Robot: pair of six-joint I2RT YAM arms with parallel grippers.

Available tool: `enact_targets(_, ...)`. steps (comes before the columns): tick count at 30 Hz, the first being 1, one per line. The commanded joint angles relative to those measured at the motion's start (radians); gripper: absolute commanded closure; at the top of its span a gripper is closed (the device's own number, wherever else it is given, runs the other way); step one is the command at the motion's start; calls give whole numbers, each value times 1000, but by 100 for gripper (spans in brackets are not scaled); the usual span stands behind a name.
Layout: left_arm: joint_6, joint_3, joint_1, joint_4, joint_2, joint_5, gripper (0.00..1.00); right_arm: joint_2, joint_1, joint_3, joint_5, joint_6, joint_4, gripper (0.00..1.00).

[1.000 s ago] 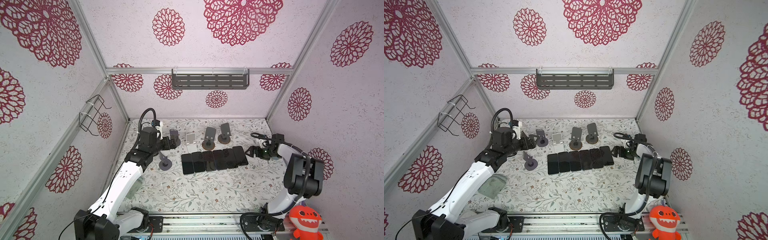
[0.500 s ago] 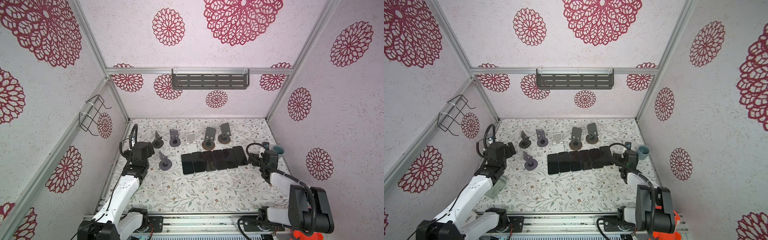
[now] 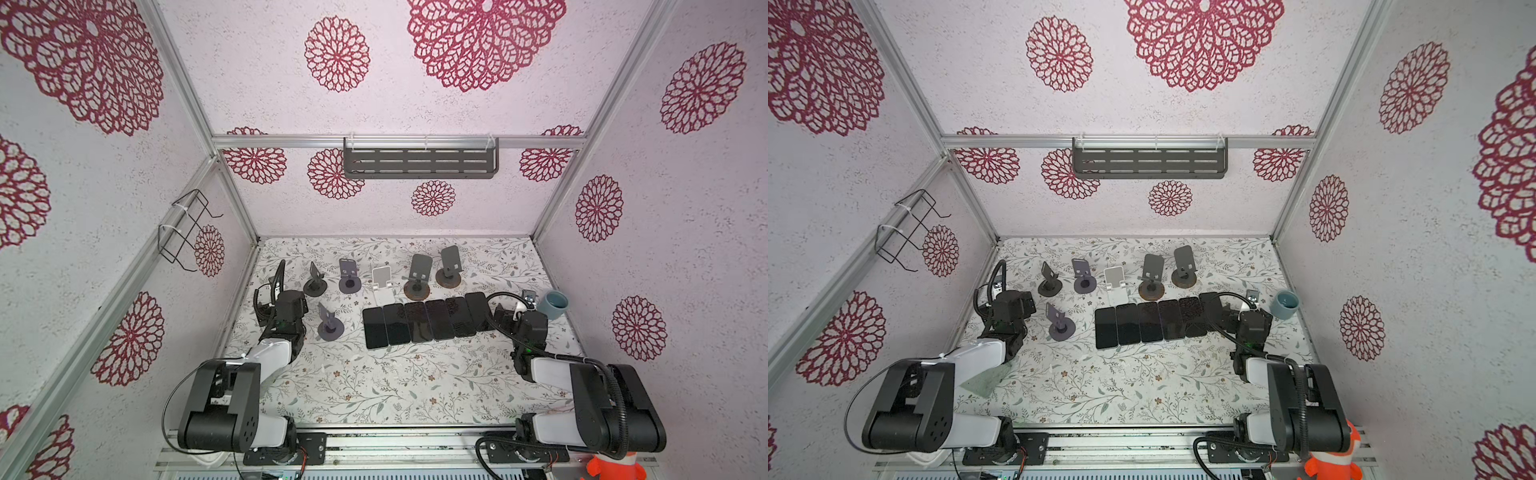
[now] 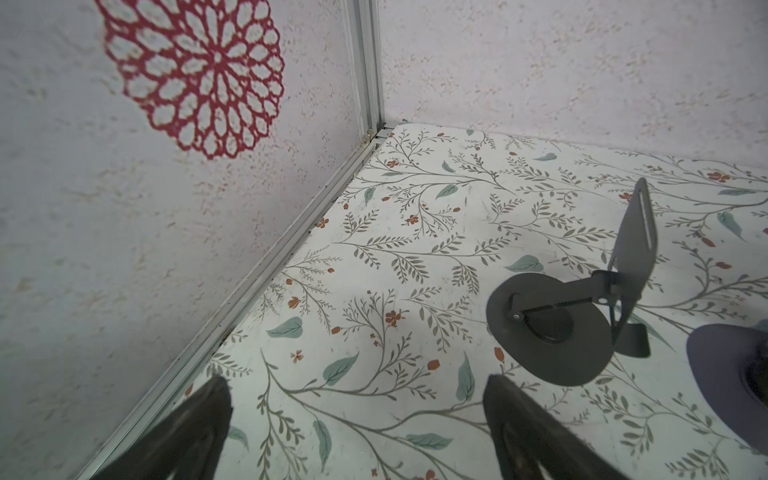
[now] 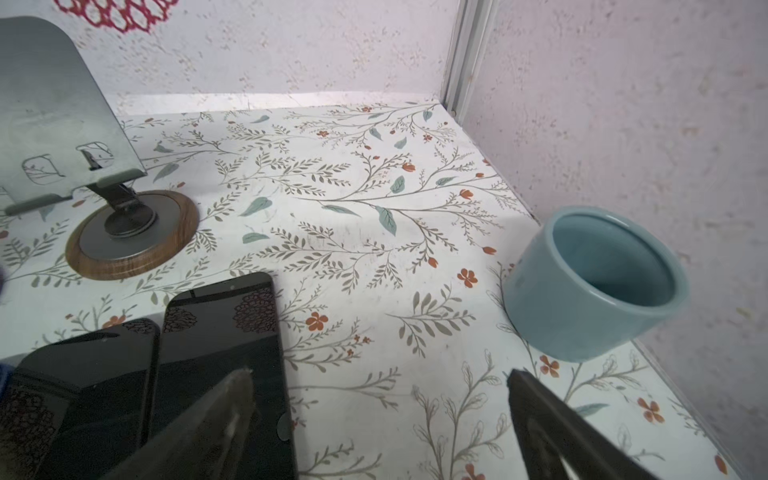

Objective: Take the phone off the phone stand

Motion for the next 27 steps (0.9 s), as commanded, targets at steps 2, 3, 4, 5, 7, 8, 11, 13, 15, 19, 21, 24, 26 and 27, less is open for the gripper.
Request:
enact_targets(2, 62, -6, 11, 149, 15, -10, 3, 13, 4, 14, 30, -9, 121, 1)
enact_targets(3, 77, -16, 14, 186, 20, -6, 3, 30, 4, 2, 19, -4, 172, 1)
enact_targets(4, 87, -26, 19, 224, 26, 4, 2, 52, 4, -11, 12, -3, 221, 1)
enact_targets(5, 96, -35, 28, 259, 36, 35, 2, 72, 5, -12, 11, -2, 237, 1)
enact_targets(7, 88, -33, 45, 275, 63, 61, 2, 127, 6, -28, 16, -1, 319, 1)
enact_targets(8, 82, -40, 53, 297, 77, 76, 2, 141, 8, -34, 19, 0, 334, 1)
enact_targets(11, 72, -57, 68, 308, 70, 123, 2, 163, 8, -42, 14, -3, 368, 1)
enact_targets(13, 57, -84, 100, 355, 71, 196, 2, 165, 7, -43, 11, -3, 374, 1)
enact_targets(15, 31, -113, 154, 462, 120, 296, 2, 163, 8, -41, 11, -1, 367, 1)
enact_targets(19, 23, -107, 152, 412, 105, 298, 2, 162, 6, -41, 13, -2, 364, 1)
enact_targets(21, 26, -111, 152, 430, 111, 299, 2, 164, 8, -39, 16, -2, 361, 1)
enact_targets(24, 26, -108, 152, 422, 108, 298, 2, 162, 8, -38, 16, -3, 360, 1)
enact_targets(26, 25, -110, 153, 430, 111, 300, 2, 162, 8, -39, 16, -3, 361, 1)
enact_targets(27, 26, -108, 152, 423, 109, 299, 2, 162, 8, -40, 16, -3, 361, 1)
